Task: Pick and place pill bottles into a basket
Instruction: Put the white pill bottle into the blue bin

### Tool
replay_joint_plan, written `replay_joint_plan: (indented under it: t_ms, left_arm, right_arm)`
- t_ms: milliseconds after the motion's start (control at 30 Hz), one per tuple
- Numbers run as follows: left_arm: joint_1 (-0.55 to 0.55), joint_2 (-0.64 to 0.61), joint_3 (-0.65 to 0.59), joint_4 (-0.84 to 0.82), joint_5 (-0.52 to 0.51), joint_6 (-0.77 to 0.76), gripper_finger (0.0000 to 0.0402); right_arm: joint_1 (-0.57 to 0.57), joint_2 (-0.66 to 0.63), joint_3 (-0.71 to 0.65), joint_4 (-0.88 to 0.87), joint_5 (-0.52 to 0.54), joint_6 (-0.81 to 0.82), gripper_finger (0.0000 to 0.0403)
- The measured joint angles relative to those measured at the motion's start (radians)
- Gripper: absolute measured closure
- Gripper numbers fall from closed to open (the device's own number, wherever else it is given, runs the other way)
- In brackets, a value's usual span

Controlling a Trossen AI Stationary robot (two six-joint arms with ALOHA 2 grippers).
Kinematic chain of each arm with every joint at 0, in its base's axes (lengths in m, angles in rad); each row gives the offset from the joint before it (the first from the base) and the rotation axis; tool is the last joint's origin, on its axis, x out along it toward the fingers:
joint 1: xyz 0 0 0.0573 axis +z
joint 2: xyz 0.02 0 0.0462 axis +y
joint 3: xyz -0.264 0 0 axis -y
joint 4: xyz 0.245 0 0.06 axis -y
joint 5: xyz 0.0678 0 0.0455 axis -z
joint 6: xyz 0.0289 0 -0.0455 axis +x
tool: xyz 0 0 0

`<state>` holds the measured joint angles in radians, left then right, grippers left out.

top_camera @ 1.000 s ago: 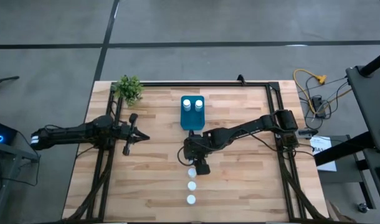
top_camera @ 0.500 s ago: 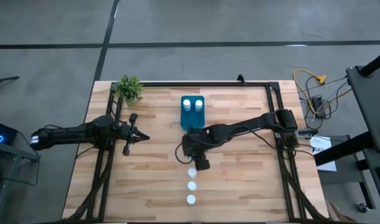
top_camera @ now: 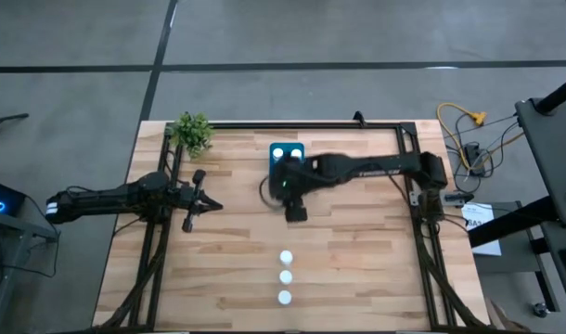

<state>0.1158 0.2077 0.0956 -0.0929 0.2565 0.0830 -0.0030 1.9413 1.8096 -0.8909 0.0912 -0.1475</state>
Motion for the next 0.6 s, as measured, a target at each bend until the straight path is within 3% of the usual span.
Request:
replay_joint_plan:
  t_ms: [200, 600]
  left_arm:
    - [0.0, 0.0, 0.0, -0.002, 0.001, 0.0, 0.0402]
    - [-0.001, 0.0, -0.002, -0.006, 0.0, 0.0, 0.0402]
  right_arm:
    - [-0.093, -0.064, -0.009, 0.0, -0.008, -0.003, 0.0255]
    - [-0.223, -0.062, -0.085, 0.054, -0.069, -0.039, 0.0255]
